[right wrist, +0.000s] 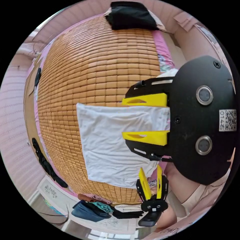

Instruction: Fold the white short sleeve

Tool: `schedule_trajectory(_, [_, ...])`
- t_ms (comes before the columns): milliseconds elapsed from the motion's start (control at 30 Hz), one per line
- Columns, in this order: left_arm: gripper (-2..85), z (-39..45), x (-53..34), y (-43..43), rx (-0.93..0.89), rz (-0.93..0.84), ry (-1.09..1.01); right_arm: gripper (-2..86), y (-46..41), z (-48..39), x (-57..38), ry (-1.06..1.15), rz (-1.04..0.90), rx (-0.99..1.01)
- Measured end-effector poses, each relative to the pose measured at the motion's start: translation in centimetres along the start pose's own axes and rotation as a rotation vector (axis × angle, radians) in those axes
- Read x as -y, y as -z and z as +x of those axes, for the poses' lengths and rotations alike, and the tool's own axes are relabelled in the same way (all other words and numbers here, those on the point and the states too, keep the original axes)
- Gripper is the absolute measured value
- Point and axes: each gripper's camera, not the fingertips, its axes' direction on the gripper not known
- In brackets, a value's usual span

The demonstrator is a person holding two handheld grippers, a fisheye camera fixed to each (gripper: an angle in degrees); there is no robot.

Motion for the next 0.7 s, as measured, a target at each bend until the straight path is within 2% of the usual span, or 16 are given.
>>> schedule_trajectory(67, [14.0, 0.3, 1.3, -1.2, -0.030, 0.001, -0.025, 13.1, -0.6, 1.9, -2.3, -0.033, -0.052, -0.007])
schedule_trajectory(200, [17.7, 1.9, 4.2, -4.7, -0.017, -0.040, -0.094, 8.0, -2.7, 5.1, -4.9, -0.068, -0.139, 0.161])
schedule_trajectory(300, [19.6, 2.8, 5.4, -7.1, -0.057, -0.085, -0.104, 3.2, -2.9, 7.4, -5.9, -0.125, -0.107, 0.249])
schedule_trajectory(400, [19.8, 3.8, 6.1, -8.7, -0.067, -0.104, -0.143, 1.7, -1.6, 9.6, -5.9, -0.120, -0.043, 0.486])
schedule_trajectory(533, [14.3, 4.3, 7.1, -9.9, -0.062, -0.092, -0.157, 2.3, -0.5, 11.7, -5.6, -0.095, 0.027, 0.775])
schedule_trajectory(567, [12.5, 4.2, 7.2, -10.1, -0.056, -0.097, -0.152, 2.6, -0.5, 12.0, -5.5, -0.091, 0.030, 0.786])
schedule_trajectory(633, [0.8, 3.8, 7.7, -10.4, 0.005, -0.138, -0.115, 10.0, -0.5, 14.1, -5.7, -0.158, 0.066, 0.768])
schedule_trajectory(700, [0.0, 3.5, 7.8, -10.2, -0.012, -0.145, -0.095, 16.2, -1.0, 16.0, -6.0, -0.231, 0.092, 0.757])
